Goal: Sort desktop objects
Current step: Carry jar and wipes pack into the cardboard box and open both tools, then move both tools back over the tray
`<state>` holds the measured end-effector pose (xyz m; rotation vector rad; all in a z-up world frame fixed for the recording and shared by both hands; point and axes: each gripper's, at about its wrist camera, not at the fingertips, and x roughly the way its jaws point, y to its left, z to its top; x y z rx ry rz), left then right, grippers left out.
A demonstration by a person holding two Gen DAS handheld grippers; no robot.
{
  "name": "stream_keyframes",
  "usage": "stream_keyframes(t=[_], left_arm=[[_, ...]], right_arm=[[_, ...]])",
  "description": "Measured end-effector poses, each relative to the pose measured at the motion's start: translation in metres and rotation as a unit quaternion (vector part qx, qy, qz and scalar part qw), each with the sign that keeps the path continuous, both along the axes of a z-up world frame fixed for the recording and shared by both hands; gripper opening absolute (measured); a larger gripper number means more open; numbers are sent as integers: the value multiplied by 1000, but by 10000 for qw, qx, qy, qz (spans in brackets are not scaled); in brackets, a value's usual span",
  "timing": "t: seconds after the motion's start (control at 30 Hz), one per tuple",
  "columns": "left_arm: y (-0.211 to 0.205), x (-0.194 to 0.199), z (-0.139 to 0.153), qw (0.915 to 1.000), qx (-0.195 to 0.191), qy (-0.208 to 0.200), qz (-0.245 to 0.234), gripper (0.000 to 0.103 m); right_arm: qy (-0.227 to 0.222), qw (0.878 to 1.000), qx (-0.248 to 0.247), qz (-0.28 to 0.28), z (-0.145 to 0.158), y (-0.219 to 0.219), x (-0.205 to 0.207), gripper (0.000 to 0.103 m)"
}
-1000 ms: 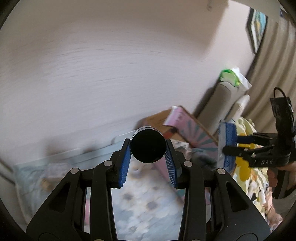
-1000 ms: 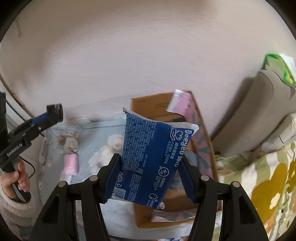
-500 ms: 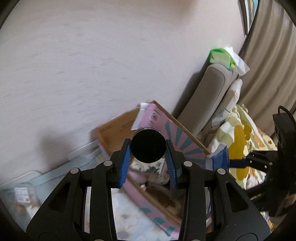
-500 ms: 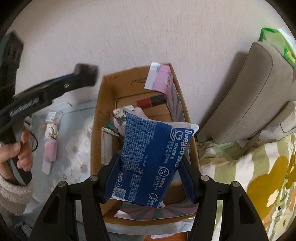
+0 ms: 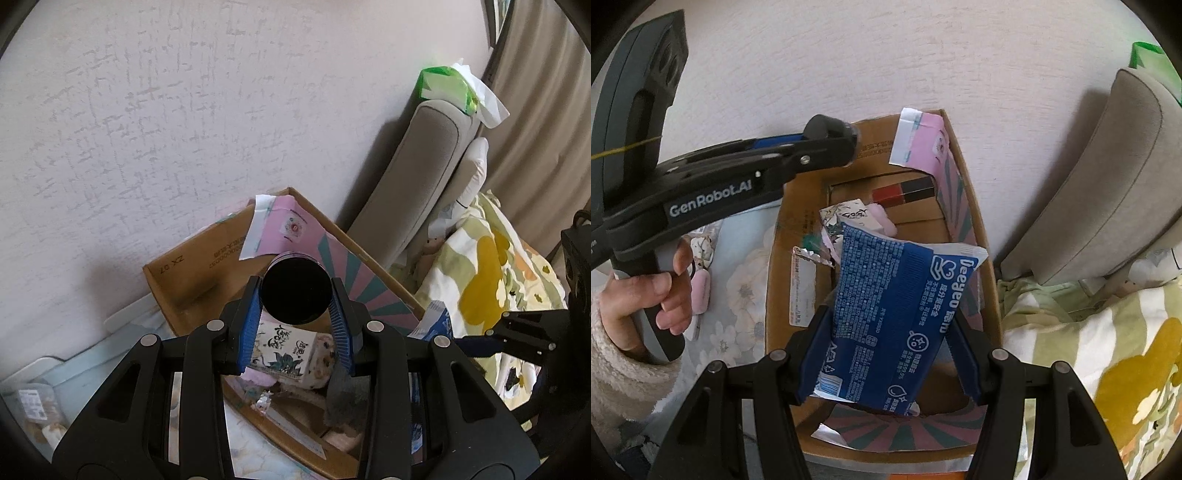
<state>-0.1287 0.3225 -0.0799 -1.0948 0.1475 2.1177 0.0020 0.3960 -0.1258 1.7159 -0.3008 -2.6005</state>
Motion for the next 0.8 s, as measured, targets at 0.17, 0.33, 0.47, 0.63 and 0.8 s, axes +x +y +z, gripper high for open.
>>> stream_keyframes(t=[0.17,0.33,0.47,0.63,0.8], left_arm=[[0,-5,-3,9996,-201,-151,153,47],[-6,-6,4,9994,-205,36,284,103],[-14,-3,10,9992,-251,94,280,103],[-45,9,24,9990,-118,181,393,103],[-92,21,36,9975,-63,159,691,103]], right_arm=[[-42,9999,100,6,-2,-4,-4,66],[377,9992,105,49,13,-10,3,81],[482,9987,177,-14,16,-16,4,81],[613,9980,110,-86,22,-24,6,81],[718,9973,137,-31,33,-38,7,81]])
